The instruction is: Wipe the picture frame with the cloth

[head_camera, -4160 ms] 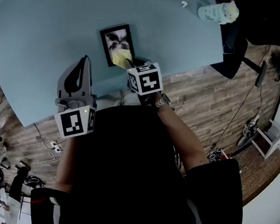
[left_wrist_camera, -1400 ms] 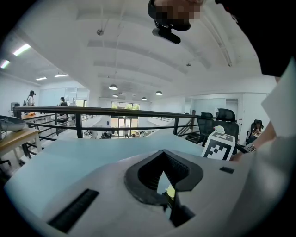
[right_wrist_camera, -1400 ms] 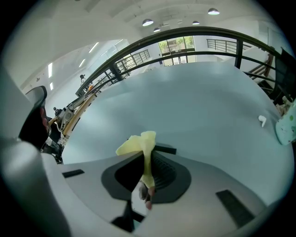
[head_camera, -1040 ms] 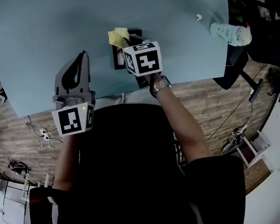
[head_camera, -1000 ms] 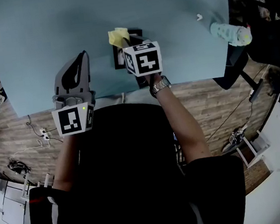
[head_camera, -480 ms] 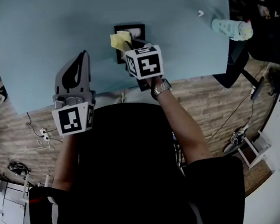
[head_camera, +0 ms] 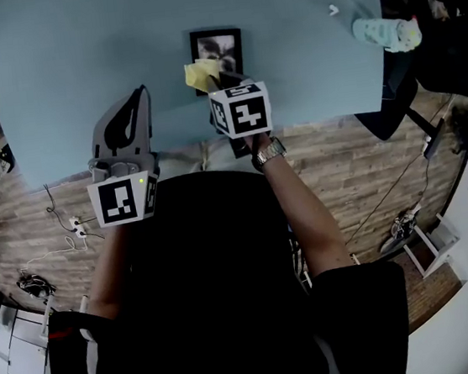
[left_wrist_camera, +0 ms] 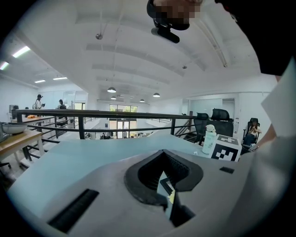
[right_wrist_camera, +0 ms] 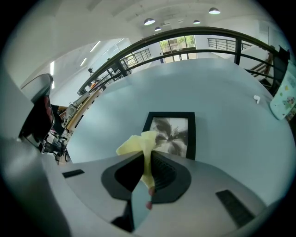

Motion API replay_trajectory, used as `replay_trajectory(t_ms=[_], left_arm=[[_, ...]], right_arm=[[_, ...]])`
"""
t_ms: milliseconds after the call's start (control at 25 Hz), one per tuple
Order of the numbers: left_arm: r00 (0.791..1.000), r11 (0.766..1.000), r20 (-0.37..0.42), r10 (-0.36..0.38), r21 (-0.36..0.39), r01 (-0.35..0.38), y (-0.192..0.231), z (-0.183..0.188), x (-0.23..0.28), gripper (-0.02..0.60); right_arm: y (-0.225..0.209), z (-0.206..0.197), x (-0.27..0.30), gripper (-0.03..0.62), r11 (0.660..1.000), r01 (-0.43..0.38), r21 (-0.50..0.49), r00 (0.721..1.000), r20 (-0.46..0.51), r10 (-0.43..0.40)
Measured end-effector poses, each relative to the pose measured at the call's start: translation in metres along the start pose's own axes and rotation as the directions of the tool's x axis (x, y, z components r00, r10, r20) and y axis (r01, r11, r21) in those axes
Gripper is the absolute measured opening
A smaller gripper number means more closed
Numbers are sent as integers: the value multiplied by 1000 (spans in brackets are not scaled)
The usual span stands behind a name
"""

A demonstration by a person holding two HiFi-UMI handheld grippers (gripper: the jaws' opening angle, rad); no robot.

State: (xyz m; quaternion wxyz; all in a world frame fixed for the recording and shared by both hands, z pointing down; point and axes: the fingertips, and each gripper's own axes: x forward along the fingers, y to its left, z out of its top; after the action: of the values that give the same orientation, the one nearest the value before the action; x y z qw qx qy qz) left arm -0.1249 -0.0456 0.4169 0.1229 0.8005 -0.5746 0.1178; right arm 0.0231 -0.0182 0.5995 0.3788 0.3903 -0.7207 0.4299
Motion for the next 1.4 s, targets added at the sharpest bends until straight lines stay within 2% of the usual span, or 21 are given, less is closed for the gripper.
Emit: replay_trajectory(t_ms=[520,1400], left_arm=[[999,999,27,-39,10,38,-13,3,-9,0],[993,994,47,-108,40,106,-40,14,10,0]], right_arm=[[5,-24,-10,36,1000,2,21,1000,5,-2],[-64,-41,-41,36,983,108,146,993,31,-114]])
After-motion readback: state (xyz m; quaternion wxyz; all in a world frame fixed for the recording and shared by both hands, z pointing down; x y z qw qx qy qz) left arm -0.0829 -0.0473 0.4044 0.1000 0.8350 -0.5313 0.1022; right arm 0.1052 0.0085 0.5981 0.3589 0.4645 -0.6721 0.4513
